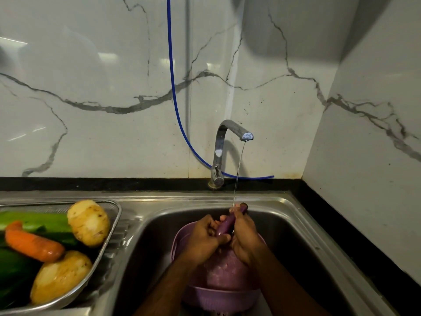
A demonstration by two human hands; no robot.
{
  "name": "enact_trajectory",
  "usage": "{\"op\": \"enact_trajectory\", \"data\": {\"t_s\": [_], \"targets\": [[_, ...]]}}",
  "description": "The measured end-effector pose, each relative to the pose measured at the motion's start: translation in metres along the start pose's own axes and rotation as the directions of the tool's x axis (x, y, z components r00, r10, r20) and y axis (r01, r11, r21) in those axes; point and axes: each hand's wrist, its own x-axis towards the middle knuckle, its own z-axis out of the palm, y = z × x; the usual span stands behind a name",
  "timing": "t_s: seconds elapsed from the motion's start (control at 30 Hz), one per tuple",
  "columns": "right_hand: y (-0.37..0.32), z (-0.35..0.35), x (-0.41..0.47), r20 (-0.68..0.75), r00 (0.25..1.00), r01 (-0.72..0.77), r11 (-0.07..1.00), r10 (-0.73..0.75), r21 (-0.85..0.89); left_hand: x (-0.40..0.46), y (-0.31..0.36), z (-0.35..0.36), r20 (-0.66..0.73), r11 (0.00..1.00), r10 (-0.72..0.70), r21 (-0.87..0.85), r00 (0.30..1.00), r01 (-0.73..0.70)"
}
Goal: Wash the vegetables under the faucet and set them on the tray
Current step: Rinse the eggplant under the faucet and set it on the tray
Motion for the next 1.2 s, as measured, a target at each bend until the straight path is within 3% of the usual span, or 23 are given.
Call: {"op": "enact_trajectory", "data": {"t_s": [0.13,0.27,0.33,0.43,0.5,0.6,0.77,0.97,1.07,1.2], "targets": [[0.001,0.002,0.001,-0.037,0.999,-0.019,1.000,0.019,0.008,0.002,-0.009,0.000,-0.115,0.975,0.143,0.186,0.983,-0.120],[0.003,0.002,-0.001,0.008,1.000,-0.012,1.000,0.012,0.007,0.002,-0.014,-0.001,-0.198,0.894,0.237,0.427,0.951,-0.134],[0.003,-0.001,0.000,0.052,0.999,0.018,1.000,-0.017,-0.019,0.004,-0.016,-0.001,-0.206,0.937,0.201,0.326,0.958,-0.127],[0.001,-0.003,-0.003,0.102,0.995,0.020,0.999,-0.016,-0.038,0.003,-0.009,-0.001,-0.113,0.996,0.043,-0.078,0.993,-0.052],[0.001,-0.003,-0.005,0.124,0.992,-0.004,1.000,0.006,-0.014,-0.001,-0.003,0.000,0.027,0.944,-0.116,-0.308,0.993,0.119],[0.001,-0.003,-0.004,0.162,0.986,-0.036,0.999,0.033,0.017,0.000,-0.001,-0.002,0.212,0.815,-0.284,-0.461,0.935,0.352],[0.005,-0.001,0.004,0.100,0.995,-0.023,1.000,0.022,0.013,0.003,0.001,-0.002,0.334,0.719,-0.289,-0.543,0.897,0.434],[0.000,0.001,0.007,0.006,1.000,0.026,1.000,-0.026,0.000,0.001,0.002,0.001,0.289,0.757,-0.334,-0.486,0.897,0.438],[0.001,0.002,0.007,-0.027,0.998,0.048,0.999,-0.049,-0.018,0.000,0.001,0.011,0.169,0.816,-0.311,-0.457,0.935,0.354],[0.009,0.001,0.006,-0.052,0.993,0.099,0.991,-0.105,-0.092,0.003,-0.005,0.022,0.044,0.927,-0.150,-0.340,0.988,0.156]]}}
